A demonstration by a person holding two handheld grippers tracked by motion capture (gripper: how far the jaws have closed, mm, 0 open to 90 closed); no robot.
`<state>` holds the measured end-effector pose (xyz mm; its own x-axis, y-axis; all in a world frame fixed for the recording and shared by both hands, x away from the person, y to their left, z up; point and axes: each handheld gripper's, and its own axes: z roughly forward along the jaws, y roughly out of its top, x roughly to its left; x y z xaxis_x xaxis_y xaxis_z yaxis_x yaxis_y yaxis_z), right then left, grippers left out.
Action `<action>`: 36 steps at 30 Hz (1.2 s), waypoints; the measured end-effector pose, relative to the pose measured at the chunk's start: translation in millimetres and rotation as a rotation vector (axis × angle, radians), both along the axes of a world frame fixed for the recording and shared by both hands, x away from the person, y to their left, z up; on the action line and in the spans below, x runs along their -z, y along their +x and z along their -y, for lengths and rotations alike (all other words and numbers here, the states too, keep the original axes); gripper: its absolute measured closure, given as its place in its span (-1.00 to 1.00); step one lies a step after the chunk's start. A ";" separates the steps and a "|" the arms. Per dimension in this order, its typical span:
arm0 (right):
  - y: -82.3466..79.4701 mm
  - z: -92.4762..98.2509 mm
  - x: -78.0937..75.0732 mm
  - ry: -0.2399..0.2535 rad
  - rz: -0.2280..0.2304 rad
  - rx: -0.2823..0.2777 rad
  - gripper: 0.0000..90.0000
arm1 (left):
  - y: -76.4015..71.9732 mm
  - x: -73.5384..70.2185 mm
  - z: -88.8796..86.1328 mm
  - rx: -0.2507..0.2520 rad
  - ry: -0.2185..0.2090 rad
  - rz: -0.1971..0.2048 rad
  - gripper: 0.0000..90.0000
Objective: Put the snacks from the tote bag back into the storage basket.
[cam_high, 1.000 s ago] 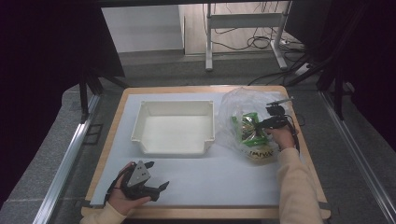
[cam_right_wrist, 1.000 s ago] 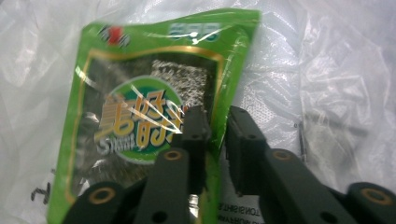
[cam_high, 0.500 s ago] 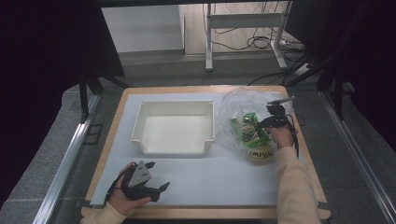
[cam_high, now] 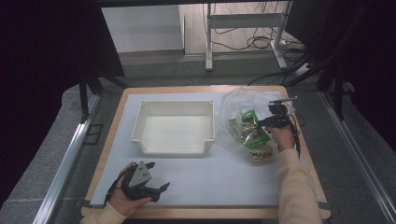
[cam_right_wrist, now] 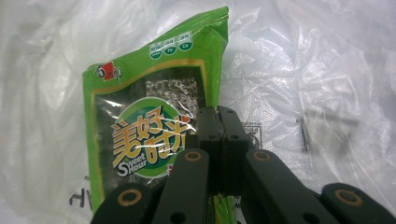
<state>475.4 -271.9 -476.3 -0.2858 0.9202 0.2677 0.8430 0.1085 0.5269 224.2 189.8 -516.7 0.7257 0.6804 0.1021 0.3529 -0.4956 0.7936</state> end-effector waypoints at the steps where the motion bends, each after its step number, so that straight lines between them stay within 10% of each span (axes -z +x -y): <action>1: -0.6 0.2 -0.8 -0.001 0.006 -0.004 1.00 | -0.1 0.0 0.1 0.000 0.000 0.000 -0.71; 36: -23.2 43.0 -44.1 0.060 0.153 0.119 1.00 | 0.1 1.2 1.4 0.000 0.003 -0.007 -0.71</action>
<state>452.3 -314.9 -432.1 -0.2173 0.9336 0.2849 0.7578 -0.0226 0.6521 224.2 188.4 -517.9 0.7266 0.6798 0.0993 0.3580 -0.4980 0.7898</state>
